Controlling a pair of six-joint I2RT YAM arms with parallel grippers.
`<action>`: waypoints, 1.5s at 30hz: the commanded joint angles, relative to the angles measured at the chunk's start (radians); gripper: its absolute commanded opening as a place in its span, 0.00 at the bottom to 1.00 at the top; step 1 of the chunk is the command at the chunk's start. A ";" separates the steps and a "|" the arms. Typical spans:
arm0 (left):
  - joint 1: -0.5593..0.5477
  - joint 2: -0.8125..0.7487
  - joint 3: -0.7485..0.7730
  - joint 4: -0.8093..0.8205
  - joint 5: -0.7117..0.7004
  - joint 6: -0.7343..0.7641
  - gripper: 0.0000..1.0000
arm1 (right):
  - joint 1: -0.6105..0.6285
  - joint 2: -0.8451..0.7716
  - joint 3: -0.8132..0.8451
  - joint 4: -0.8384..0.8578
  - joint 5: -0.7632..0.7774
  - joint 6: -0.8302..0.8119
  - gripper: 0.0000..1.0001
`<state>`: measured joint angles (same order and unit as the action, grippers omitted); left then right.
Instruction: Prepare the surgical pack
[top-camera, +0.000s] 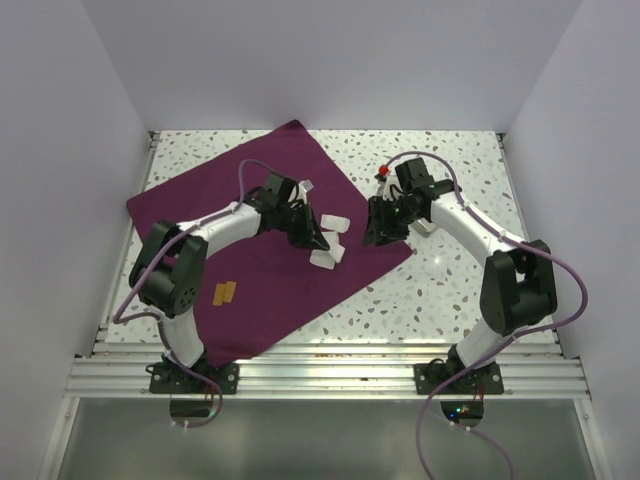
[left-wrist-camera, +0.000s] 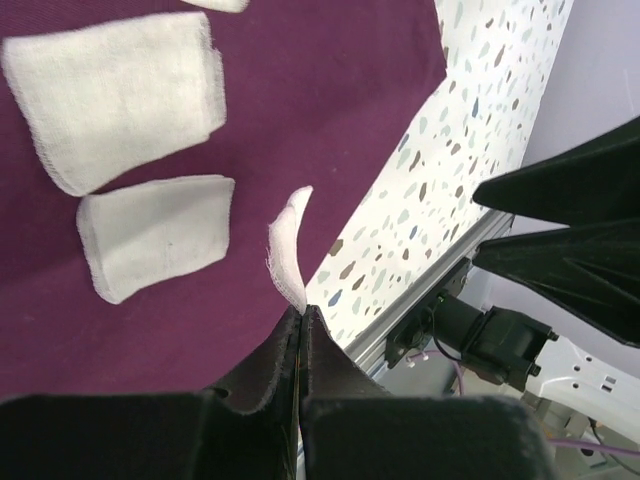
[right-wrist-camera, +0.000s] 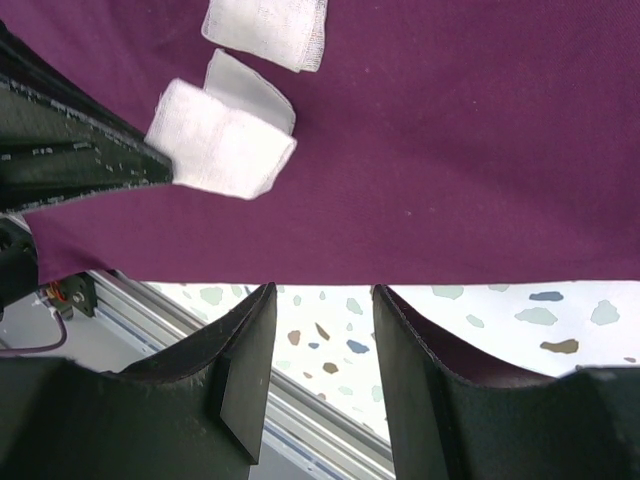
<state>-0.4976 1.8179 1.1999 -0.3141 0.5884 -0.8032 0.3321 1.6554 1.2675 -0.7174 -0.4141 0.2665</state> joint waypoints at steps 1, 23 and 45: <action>0.036 0.027 0.032 0.024 0.019 -0.011 0.00 | 0.002 -0.040 -0.007 -0.001 -0.009 -0.016 0.47; 0.064 0.037 -0.054 0.115 0.047 -0.067 0.00 | 0.004 -0.025 -0.014 0.007 -0.012 -0.016 0.47; 0.071 0.064 -0.086 0.110 0.016 -0.028 0.00 | 0.004 -0.028 -0.031 0.019 -0.015 -0.007 0.47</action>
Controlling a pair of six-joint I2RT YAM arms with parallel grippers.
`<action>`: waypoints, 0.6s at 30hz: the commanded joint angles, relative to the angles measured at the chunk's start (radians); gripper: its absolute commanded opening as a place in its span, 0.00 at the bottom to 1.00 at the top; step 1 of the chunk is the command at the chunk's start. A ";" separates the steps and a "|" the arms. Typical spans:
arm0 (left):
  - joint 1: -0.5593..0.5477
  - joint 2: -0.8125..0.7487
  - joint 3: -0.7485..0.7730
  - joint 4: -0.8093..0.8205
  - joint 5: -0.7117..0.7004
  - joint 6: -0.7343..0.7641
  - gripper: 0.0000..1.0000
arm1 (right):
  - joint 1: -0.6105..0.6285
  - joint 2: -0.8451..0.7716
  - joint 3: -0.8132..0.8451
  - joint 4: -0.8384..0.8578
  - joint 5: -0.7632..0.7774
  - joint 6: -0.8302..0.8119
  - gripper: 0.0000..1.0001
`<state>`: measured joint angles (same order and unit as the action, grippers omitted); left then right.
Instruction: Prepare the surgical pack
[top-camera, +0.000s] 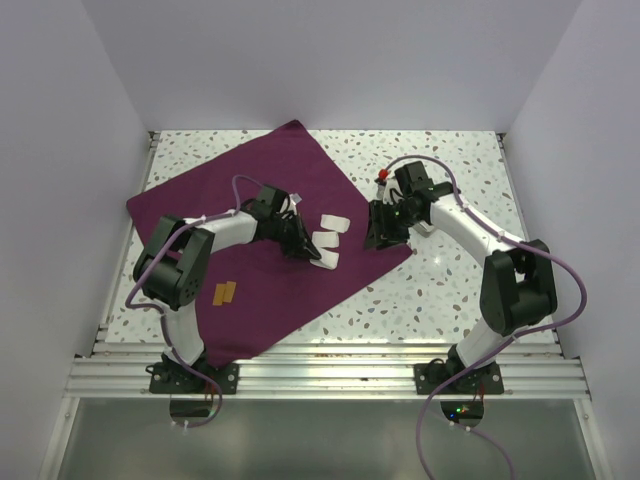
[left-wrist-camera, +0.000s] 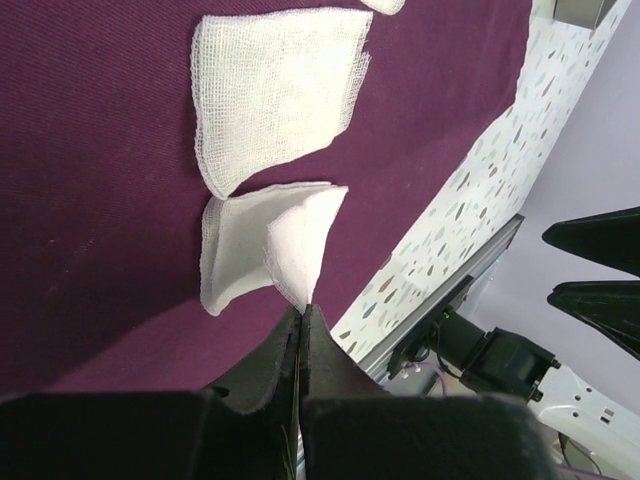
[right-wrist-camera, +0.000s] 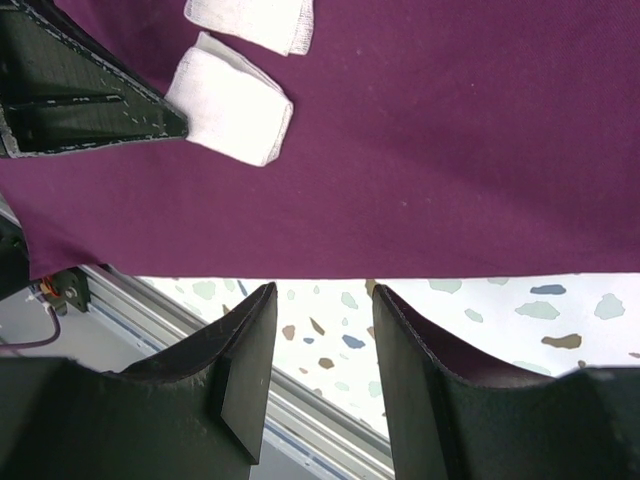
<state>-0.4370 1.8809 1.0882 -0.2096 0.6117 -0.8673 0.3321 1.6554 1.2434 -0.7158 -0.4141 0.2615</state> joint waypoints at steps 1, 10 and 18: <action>0.012 0.000 0.024 0.003 -0.009 0.039 0.00 | 0.004 -0.029 -0.009 0.018 -0.014 -0.002 0.47; 0.018 0.023 0.030 -0.017 -0.021 0.060 0.00 | 0.004 -0.023 -0.015 0.022 -0.017 -0.004 0.47; 0.018 0.035 0.041 -0.031 -0.021 0.065 0.00 | 0.004 -0.014 -0.010 0.021 -0.020 -0.005 0.47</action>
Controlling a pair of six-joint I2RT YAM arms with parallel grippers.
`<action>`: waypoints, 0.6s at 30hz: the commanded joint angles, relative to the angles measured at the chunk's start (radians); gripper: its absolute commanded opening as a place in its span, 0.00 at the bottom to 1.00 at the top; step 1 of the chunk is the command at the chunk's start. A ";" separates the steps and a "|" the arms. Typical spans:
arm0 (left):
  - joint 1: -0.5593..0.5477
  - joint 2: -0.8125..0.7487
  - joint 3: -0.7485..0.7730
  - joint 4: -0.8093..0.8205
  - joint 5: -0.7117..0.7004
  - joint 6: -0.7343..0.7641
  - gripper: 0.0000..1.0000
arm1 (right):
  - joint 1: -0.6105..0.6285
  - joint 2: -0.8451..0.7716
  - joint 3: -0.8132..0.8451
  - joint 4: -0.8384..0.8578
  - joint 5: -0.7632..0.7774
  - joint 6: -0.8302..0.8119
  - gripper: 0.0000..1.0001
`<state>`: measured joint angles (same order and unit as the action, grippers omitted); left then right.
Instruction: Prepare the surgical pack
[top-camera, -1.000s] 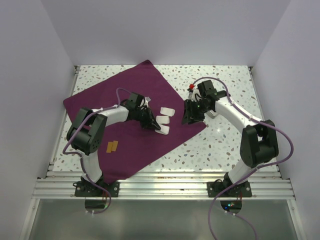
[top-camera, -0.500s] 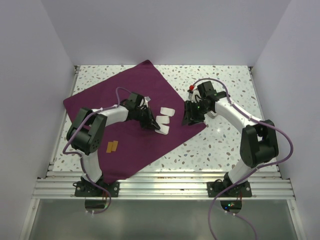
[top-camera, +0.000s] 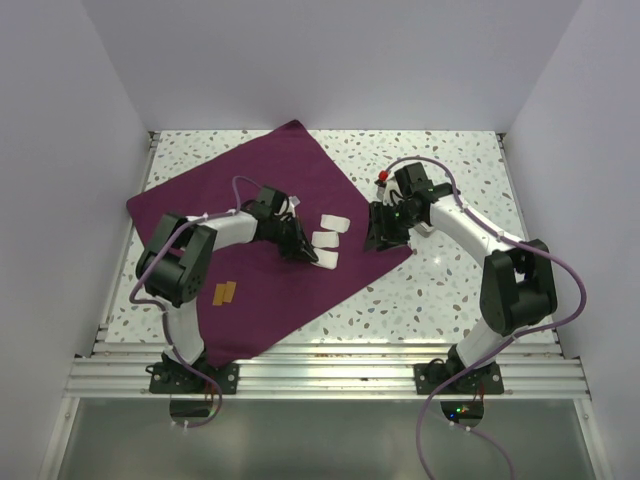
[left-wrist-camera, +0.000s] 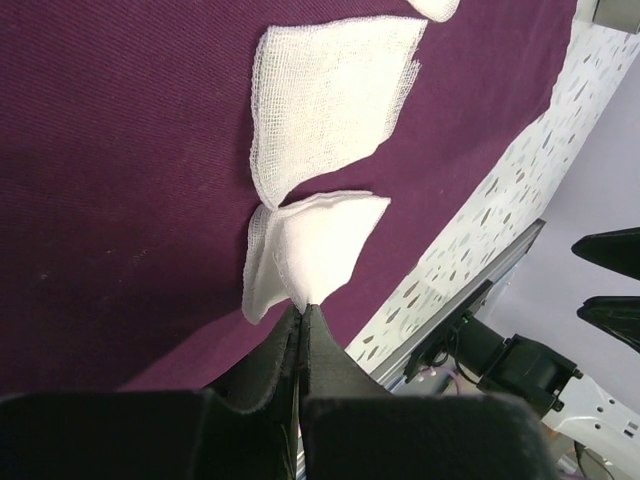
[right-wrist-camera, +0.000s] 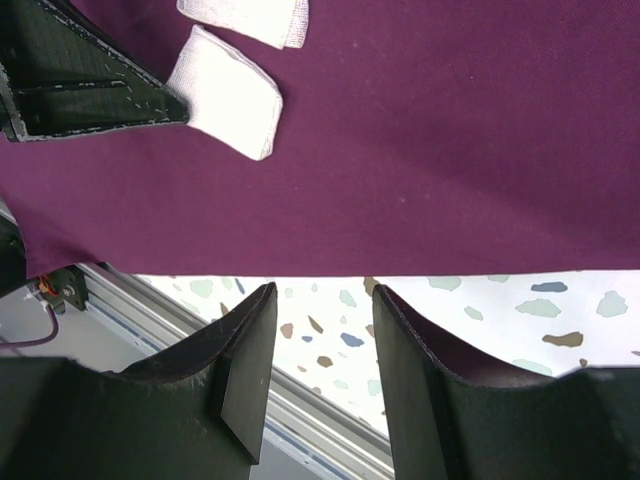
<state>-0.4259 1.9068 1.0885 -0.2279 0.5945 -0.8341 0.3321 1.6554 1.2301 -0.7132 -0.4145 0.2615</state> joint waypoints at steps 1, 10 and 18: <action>0.007 0.009 0.044 -0.019 -0.004 0.036 0.00 | 0.002 -0.014 0.003 0.018 -0.021 -0.005 0.47; 0.009 0.005 0.091 -0.099 -0.045 0.086 0.20 | 0.004 -0.019 -0.003 0.018 -0.024 -0.011 0.47; 0.009 -0.043 0.040 -0.093 -0.035 0.078 0.37 | 0.004 -0.023 -0.011 0.015 -0.027 -0.016 0.47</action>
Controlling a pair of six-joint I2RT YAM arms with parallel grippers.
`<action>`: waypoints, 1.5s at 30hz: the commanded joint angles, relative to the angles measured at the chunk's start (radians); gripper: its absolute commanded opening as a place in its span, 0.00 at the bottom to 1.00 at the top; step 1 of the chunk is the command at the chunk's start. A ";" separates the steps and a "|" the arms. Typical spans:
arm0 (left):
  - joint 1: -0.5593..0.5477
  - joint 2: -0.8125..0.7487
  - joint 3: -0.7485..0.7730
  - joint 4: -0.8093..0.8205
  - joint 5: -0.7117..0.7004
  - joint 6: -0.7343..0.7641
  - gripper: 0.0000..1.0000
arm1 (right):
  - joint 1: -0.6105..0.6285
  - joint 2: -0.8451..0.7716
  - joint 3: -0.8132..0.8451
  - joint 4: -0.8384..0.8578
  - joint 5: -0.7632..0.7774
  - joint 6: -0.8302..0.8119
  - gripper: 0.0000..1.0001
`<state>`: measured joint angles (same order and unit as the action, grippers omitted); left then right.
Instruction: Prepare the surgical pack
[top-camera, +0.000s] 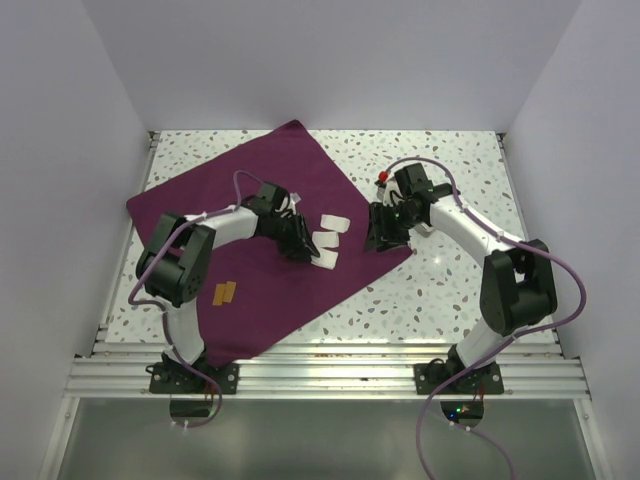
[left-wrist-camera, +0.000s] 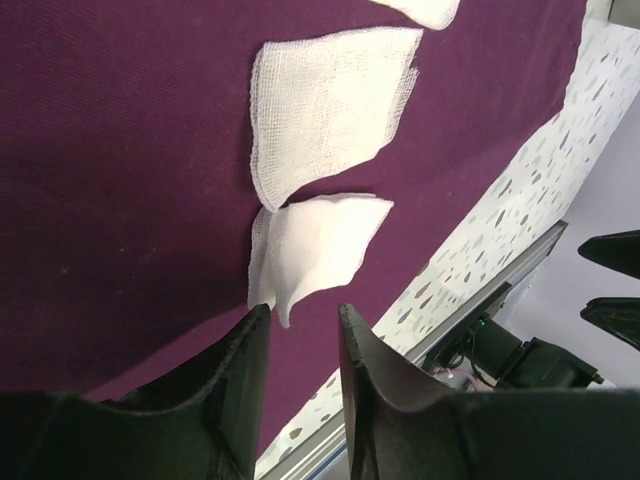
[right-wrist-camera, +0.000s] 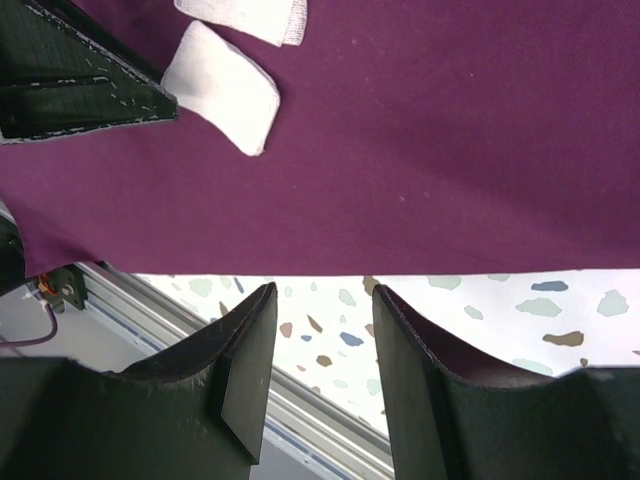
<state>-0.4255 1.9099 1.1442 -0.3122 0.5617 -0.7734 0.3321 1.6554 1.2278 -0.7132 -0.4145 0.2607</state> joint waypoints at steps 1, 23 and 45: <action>0.008 -0.054 -0.015 -0.005 -0.002 0.017 0.38 | 0.002 -0.020 -0.008 0.017 -0.027 -0.015 0.47; 0.008 0.006 0.029 -0.024 -0.019 0.007 0.52 | 0.002 -0.020 -0.004 0.008 -0.023 -0.018 0.47; 0.007 0.072 0.069 0.021 0.020 -0.044 0.40 | 0.004 -0.006 0.009 0.011 -0.023 -0.021 0.46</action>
<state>-0.4255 1.9675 1.1744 -0.3294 0.5739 -0.8024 0.3321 1.6554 1.2224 -0.7132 -0.4149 0.2535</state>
